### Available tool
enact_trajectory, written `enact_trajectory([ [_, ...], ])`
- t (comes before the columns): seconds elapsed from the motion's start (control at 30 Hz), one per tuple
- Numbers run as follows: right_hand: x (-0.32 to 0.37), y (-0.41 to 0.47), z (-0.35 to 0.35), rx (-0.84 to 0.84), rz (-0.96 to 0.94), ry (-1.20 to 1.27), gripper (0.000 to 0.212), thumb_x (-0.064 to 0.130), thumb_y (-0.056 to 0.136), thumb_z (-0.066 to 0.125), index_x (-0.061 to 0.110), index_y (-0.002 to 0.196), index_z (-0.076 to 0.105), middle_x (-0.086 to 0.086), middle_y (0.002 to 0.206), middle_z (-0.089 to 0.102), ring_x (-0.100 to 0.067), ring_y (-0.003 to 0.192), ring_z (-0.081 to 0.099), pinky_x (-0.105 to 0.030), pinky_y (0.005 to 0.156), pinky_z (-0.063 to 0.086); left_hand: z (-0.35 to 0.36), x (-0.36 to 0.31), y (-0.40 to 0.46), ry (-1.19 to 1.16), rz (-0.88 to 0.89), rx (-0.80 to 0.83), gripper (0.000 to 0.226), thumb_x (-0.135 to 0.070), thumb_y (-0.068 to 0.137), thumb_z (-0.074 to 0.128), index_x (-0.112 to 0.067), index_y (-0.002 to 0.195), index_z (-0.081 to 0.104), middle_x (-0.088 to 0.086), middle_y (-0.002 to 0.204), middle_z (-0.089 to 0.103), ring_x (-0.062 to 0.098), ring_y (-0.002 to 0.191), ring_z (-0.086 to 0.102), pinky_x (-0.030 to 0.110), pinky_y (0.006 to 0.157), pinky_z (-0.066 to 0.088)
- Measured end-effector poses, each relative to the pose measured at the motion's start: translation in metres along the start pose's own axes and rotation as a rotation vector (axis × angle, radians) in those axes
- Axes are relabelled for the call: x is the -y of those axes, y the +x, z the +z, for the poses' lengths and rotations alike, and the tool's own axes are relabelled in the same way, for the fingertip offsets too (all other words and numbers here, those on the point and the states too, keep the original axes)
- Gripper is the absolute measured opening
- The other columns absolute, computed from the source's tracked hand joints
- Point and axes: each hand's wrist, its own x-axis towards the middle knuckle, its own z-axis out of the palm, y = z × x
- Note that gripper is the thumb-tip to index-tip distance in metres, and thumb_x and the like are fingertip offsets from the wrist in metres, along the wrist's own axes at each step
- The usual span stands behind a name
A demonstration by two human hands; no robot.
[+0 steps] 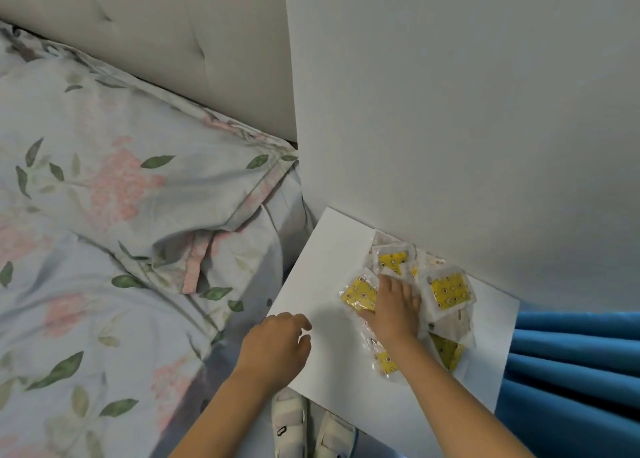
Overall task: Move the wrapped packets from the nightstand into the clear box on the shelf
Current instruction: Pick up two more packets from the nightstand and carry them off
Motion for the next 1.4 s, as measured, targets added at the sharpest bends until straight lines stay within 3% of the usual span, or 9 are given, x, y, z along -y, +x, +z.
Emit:
enact_trajectory([
  [0.13, 0.000, 0.003, 0.005, -0.067, -0.053, 0.036, 0.055, 0.046, 0.081, 0.070, 0.024, 0.126, 0.048, 0.003, 0.126, 0.058, -0.022, 0.121, 0.048, -0.038, 0.100, 0.035, 0.008, 0.004, 0.003, -0.113, -0.031, 0.028, 0.030, -0.035, 0.096, 0.043, -0.032, 0.123, 0.055, -0.014, 0.119, 0.060, 0.006, 0.106, 0.055, 0.025, 0.089, 0.047],
  [0.33, 0.027, -0.051, 0.001, 0.172, 0.188, 1.216, 0.040, 0.016, 0.073, 0.081, 0.016, 0.108, 0.061, -0.006, 0.098, 0.071, -0.023, 0.092, 0.068, -0.034, 0.077, 0.055, 0.007, -0.012, 0.004, -0.581, -0.228, 0.026, 0.077, -0.053, 0.078, 0.069, -0.020, 0.140, 0.038, -0.007, 0.138, 0.037, 0.012, 0.127, 0.046, 0.023, 0.100, 0.039],
  [0.47, 0.034, -0.079, -0.008, 0.478, 0.101, 1.450, 0.041, 0.025, 0.069, 0.081, 0.013, 0.106, 0.067, -0.005, 0.096, 0.074, -0.017, 0.088, 0.070, -0.030, 0.074, 0.057, 0.005, -0.007, 0.009, -1.285, -0.377, 0.203, 0.054, -0.035, 0.067, 0.083, 0.000, 0.106, 0.068, 0.016, 0.096, 0.075, 0.026, 0.083, 0.073, 0.032, 0.070, 0.057],
  [0.67, -0.002, -0.026, 0.001, -0.192, -0.127, 0.397, 0.060, 0.050, 0.076, 0.069, 0.029, 0.129, 0.052, 0.006, 0.130, 0.056, -0.018, 0.124, 0.047, -0.039, 0.106, 0.039, 0.018, 0.015, 0.010, -1.450, -0.549, 0.073, 0.027, -0.013, 0.081, 0.072, 0.006, 0.099, 0.067, 0.022, 0.087, 0.073, 0.026, 0.063, 0.071, 0.035, 0.058, 0.060],
  [0.77, -0.016, 0.006, -0.002, -0.015, -0.143, -0.030, 0.087, 0.050, 0.079, 0.069, 0.026, 0.149, 0.023, 0.005, 0.153, 0.026, -0.026, 0.141, 0.021, -0.046, 0.112, 0.019, 0.021, 0.015, 0.005, -1.536, -0.516, 0.195, 0.034, -0.011, 0.073, 0.073, 0.007, 0.101, 0.067, 0.024, 0.092, 0.072, 0.029, 0.069, 0.072, 0.037, 0.058, 0.060],
  [0.9, -0.012, 0.019, -0.006, 0.050, -0.158, -0.176, 0.080, 0.052, 0.075, 0.071, 0.026, 0.142, 0.035, 0.003, 0.142, 0.042, -0.026, 0.133, 0.029, -0.049, 0.107, 0.019, 0.028, 0.008, 0.000, -1.610, -0.484, 0.317, 0.045, -0.013, 0.066, 0.074, 0.008, 0.105, 0.067, 0.024, 0.095, 0.072, 0.031, 0.075, 0.073, 0.041, 0.065, 0.061],
  [1.2, 0.012, -0.017, -0.012, 0.184, -0.021, 0.845, 0.027, 0.029, 0.092, 0.060, 0.020, 0.118, 0.058, 0.006, 0.108, 0.064, -0.015, 0.103, 0.060, -0.030, 0.085, 0.048, 0.036, -0.008, 0.009, -1.798, -0.267, 0.295, 0.079, -0.036, 0.056, 0.091, -0.007, 0.124, 0.063, 0.020, 0.130, 0.060, 0.034, 0.120, 0.058, 0.052, 0.104, 0.043],
  [1.3, 0.015, -0.039, -0.017, 0.444, 0.008, 1.094, 0.014, 0.031, 0.091, 0.057, 0.019, 0.087, 0.064, -0.003, 0.088, 0.065, -0.017, 0.084, 0.062, -0.032, 0.076, 0.048, 0.034, -0.013, 0.013, -1.773, -0.297, 0.249, 0.073, -0.038, 0.060, 0.088, -0.004, 0.119, 0.064, 0.021, 0.124, 0.063, 0.034, 0.114, 0.062, 0.047, 0.096, 0.051],
  [1.4, -0.002, -0.042, -0.024, 0.244, -0.003, 1.055, 0.040, 0.036, 0.091, 0.061, 0.022, 0.056, 0.048, 0.007, 0.052, 0.042, -0.008, 0.052, 0.040, -0.023, 0.055, 0.033, 0.034, -0.012, 0.013, -1.713, -0.346, 0.204, 0.040, -0.029, 0.077, 0.068, -0.003, 0.107, 0.069, 0.018, 0.107, 0.072, 0.027, 0.092, 0.072, 0.037, 0.078, 0.060],
])
